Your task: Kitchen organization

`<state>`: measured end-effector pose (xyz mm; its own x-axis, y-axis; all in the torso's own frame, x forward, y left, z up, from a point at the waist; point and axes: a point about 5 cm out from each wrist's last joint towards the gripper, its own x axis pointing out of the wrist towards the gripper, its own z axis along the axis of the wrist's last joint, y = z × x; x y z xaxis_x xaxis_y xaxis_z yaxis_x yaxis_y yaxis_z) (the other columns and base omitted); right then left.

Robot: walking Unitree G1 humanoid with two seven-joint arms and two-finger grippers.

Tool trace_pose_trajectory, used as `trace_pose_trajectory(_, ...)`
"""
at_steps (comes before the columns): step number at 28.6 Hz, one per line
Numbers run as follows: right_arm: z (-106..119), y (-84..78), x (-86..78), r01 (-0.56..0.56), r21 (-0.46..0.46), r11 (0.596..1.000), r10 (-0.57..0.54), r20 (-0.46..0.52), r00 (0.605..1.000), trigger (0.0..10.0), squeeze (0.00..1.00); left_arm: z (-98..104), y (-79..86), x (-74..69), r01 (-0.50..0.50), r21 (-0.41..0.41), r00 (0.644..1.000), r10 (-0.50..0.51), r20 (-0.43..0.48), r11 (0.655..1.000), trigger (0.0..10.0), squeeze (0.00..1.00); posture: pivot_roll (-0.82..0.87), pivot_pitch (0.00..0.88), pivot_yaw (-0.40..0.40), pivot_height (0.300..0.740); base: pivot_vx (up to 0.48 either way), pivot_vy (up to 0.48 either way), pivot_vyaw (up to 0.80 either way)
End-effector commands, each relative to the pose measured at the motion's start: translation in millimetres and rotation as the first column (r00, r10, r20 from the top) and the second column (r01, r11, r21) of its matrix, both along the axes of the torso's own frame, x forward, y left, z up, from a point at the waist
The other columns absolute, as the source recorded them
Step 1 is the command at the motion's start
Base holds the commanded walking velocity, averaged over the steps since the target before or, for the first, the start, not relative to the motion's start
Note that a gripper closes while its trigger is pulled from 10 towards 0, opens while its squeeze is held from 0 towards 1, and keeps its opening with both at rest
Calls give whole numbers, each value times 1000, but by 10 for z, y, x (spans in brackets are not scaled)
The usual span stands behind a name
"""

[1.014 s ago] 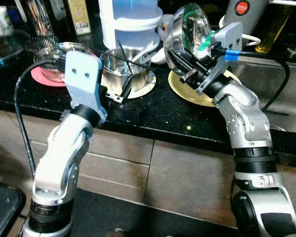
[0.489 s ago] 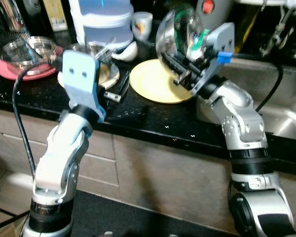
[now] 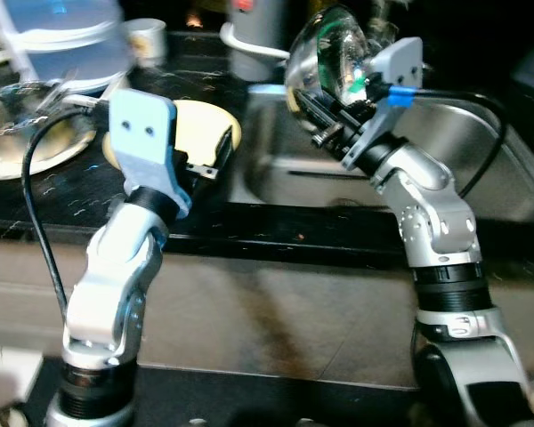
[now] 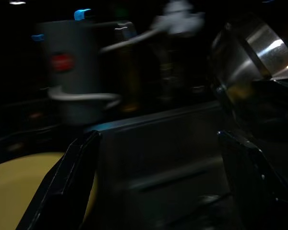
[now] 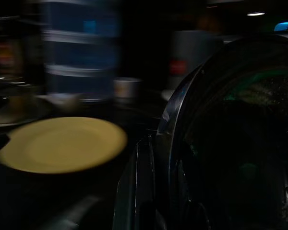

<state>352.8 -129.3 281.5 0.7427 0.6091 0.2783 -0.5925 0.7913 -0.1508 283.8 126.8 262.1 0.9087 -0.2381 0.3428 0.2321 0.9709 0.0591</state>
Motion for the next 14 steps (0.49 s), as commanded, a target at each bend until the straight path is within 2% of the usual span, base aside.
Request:
trace_pose_trajectory(1,84,35,-20,-9,3,1000,9,38,999,10000,0,-13,23,4,-7,-1,1000,7,-6,1000,10000,0,22,49,-24,740,0,0,-800)
trace_pose_trajectory(7,93,49,-27,-3,2,1000,3,54,999,10000,0,-19,7,-4,8,-7,1000,-8,-10,1000,10000,0,22,49,-24,740,0,0,0)
trace_pose_trajectory(11,88,61,-27,-3,-4,1000,3,54,999,10000,0,-17,2,-8,5,-8,1000,-5,-8,1000,10000,0,21,50,-25,740,0,-480,0)
trace_pose_trajectory(14,74,78,-21,1,-26,1000,1,59,998,10000,0,-22,12,-1,-6,-10,1000,6,-13,1000,10000,0,21,51,-26,740,0,-262,0)
